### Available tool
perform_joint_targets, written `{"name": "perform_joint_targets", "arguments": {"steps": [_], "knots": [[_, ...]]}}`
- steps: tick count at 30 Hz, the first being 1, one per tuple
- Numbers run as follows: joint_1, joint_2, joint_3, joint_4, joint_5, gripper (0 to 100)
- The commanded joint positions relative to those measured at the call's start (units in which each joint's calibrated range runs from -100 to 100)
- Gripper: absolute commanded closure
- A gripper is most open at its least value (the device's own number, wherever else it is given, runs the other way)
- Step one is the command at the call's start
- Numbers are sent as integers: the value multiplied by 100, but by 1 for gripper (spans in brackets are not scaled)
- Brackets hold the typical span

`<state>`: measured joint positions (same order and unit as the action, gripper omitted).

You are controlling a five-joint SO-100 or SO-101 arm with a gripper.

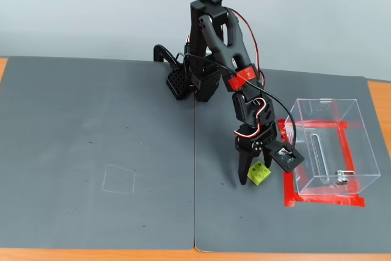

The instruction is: Pick the green lego block and place it into the transparent box

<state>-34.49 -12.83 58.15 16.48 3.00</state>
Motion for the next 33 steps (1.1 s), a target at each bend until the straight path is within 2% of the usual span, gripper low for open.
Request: {"name": "perform_joint_targets", "arguments": {"steps": [1, 6, 13, 33], "knots": [[103, 41, -157, -77, -11, 66], [103, 160, -211, -77, -6, 66], [110, 160, -175, -85, -199, 80], [140, 83, -166, -16, -199, 81]]}}
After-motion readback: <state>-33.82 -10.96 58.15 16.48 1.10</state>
